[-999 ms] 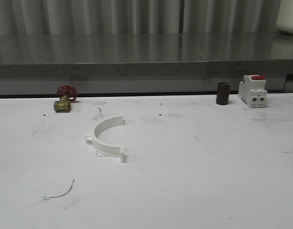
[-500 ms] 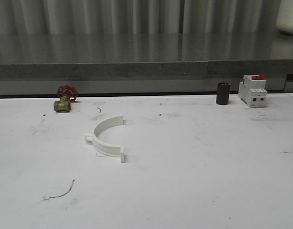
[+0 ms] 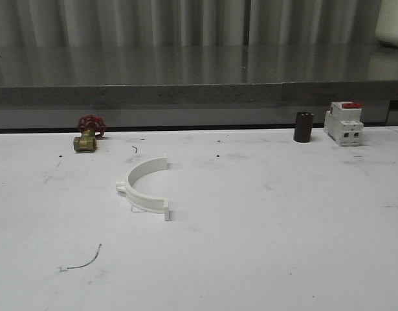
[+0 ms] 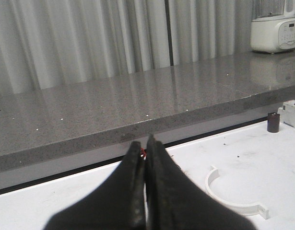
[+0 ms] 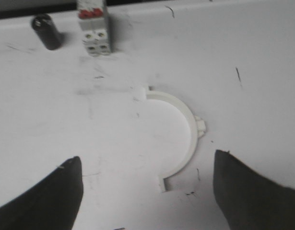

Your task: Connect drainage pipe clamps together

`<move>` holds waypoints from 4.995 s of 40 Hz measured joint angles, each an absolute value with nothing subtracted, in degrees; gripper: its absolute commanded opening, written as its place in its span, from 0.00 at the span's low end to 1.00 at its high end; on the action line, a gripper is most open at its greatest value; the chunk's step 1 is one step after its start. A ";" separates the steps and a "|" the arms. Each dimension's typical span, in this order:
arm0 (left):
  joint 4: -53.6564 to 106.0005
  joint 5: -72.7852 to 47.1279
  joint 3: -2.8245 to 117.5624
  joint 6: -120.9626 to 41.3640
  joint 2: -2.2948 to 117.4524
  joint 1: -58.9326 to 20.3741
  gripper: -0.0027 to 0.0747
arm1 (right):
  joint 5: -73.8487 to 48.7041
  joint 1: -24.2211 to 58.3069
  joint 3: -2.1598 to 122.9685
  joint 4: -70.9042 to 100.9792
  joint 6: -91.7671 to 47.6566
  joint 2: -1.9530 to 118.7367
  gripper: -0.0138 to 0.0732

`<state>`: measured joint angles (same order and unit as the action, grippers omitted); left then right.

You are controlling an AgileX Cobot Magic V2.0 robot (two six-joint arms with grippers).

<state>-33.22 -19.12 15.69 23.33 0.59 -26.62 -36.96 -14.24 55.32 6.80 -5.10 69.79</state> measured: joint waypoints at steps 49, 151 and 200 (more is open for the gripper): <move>-33.22 -19.12 15.69 23.33 0.59 -26.62 0.01 | -54.73 -19.68 85.17 3.36 -13.64 117.89 0.82; -33.22 -19.12 15.69 23.33 0.59 -26.62 0.01 | -60.91 32.35 104.78 -7.46 38.83 127.06 0.36; -33.22 -19.12 15.69 23.33 0.59 -26.62 0.01 | -59.70 32.48 106.32 -5.35 39.74 128.25 0.36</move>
